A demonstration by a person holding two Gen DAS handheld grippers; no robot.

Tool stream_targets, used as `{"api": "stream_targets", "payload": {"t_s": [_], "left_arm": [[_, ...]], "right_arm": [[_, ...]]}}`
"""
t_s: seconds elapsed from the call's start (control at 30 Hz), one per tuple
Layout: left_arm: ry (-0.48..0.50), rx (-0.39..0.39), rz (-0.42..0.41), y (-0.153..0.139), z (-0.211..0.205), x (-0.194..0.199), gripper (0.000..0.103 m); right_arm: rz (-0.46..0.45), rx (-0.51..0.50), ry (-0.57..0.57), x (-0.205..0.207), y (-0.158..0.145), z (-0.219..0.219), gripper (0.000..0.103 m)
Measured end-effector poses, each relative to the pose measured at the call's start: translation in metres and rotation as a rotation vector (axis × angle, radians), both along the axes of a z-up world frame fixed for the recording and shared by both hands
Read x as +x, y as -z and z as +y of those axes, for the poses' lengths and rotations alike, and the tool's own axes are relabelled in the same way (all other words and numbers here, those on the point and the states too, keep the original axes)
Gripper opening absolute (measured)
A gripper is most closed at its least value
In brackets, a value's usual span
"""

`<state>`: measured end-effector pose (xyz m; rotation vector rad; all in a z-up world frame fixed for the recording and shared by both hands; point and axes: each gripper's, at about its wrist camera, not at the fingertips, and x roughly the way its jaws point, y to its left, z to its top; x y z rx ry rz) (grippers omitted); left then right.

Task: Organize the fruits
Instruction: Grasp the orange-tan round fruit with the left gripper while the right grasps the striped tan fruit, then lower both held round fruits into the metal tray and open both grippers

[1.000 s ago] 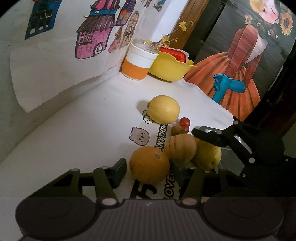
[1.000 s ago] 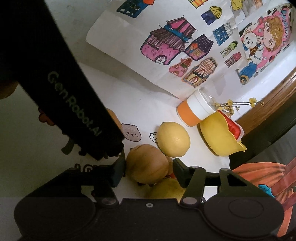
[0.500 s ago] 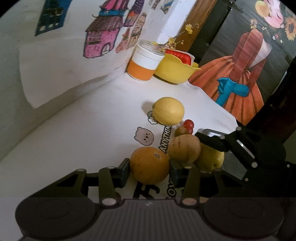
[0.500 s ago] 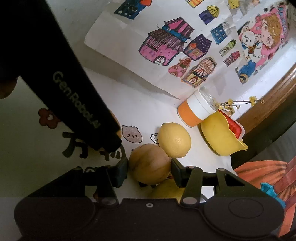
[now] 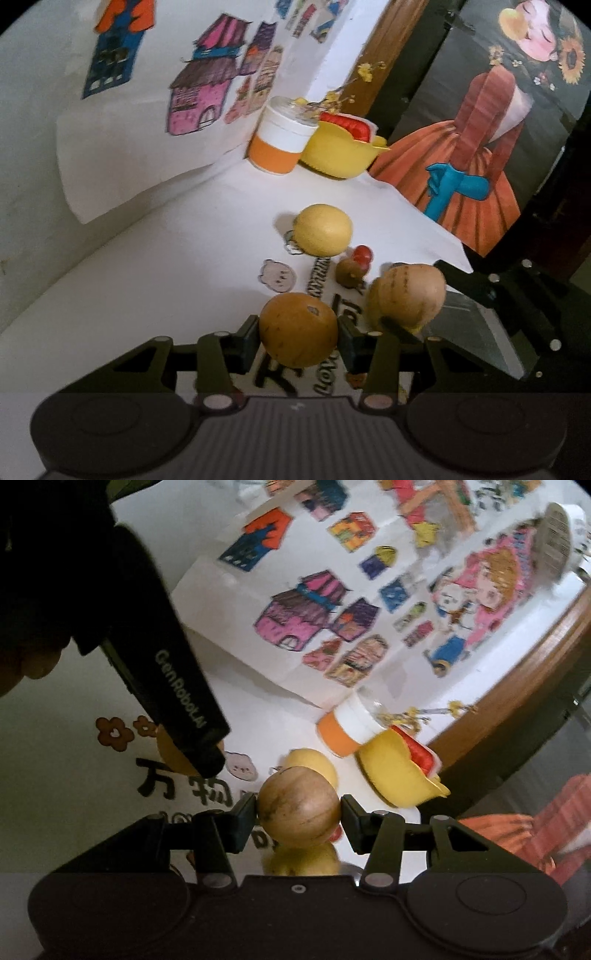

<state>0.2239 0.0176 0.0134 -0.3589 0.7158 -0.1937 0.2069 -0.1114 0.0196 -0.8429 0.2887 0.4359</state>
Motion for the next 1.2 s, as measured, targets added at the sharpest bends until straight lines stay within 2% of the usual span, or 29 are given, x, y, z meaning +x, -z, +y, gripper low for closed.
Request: {"api": "stream_targets", "payload": {"t_s": [0.3, 0.63, 1.2], "left_arm": [[0.087, -0.008, -0.027, -0.01, -0.041, -0.006, 0.048], [0.181, -0.021, -0.018, -0.008, -0.09, -0.007, 0.048], [0.279, 0.029, 0.02, 0.006, -0.144, -0.006, 0.048]], "right_arm": [[-0.009, 0.055, 0.133, -0.016, -0.015, -0.054, 0.051], [0.027, 0.075, 0.247, -0.033, -0.009, -0.107, 0.051], [0.109, 0.137, 0.318, -0.043, 0.013, -0.14, 0.051]]}}
